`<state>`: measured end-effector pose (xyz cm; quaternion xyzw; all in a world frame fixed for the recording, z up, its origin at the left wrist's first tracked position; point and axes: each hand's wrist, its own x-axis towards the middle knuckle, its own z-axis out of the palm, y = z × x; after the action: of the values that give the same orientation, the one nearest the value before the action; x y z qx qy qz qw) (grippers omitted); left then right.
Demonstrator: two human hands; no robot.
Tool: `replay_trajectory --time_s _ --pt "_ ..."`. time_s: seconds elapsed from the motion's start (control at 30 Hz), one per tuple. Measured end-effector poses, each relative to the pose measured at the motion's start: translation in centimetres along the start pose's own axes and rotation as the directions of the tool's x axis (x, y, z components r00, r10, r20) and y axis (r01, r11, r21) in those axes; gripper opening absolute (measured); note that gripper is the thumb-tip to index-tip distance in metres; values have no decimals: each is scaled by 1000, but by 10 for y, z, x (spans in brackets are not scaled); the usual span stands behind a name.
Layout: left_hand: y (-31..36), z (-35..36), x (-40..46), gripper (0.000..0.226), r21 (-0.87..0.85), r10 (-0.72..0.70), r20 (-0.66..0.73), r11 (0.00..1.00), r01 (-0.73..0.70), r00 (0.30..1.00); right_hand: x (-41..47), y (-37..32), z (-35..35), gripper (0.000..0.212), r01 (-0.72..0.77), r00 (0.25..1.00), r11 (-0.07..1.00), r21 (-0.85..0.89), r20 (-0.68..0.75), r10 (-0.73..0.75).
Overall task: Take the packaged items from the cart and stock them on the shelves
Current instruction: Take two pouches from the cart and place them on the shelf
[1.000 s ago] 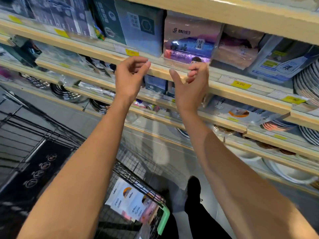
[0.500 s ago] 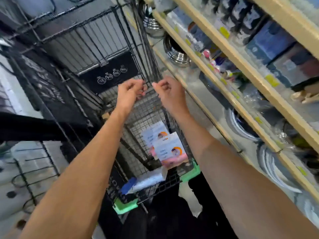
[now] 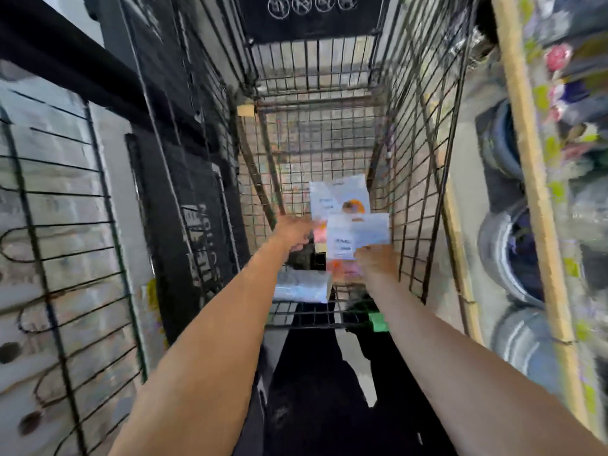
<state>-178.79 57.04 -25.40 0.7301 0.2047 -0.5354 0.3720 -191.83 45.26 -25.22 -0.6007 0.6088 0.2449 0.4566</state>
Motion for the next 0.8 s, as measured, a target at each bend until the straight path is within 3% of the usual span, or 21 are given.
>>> replay_trajectory --time_s 0.03,0.2,0.33,0.53,0.63,0.73,0.8 --pt "-5 10 6 8 21 2 0 1000 -2 1000 6 7 4 24 -8 1000 999 -36 -19 7" --pt "-26 50 37 38 -72 7 -8 997 -8 1000 36 26 20 30 -91 985 993 -70 -156 80" --pt "-41 62 59 39 -220 -25 37 975 32 999 41 31 36 51 -104 980 993 -55 -176 93" --pt "-60 57 92 91 -243 -162 22 956 162 987 40 40 42 82 -130 962 987 -97 -253 102" --pt "-51 57 95 104 -181 -195 -48 966 183 980 41 41 42 75 -77 949 997 -22 -307 67" --pt "-26 56 78 100 -149 -221 -119 968 202 968 40 39 38 68 0 935 996 -86 -354 -30" --pt "-27 57 90 111 -156 -221 -107 967 203 969 45 35 36 57 32 943 993 -109 -327 -67"
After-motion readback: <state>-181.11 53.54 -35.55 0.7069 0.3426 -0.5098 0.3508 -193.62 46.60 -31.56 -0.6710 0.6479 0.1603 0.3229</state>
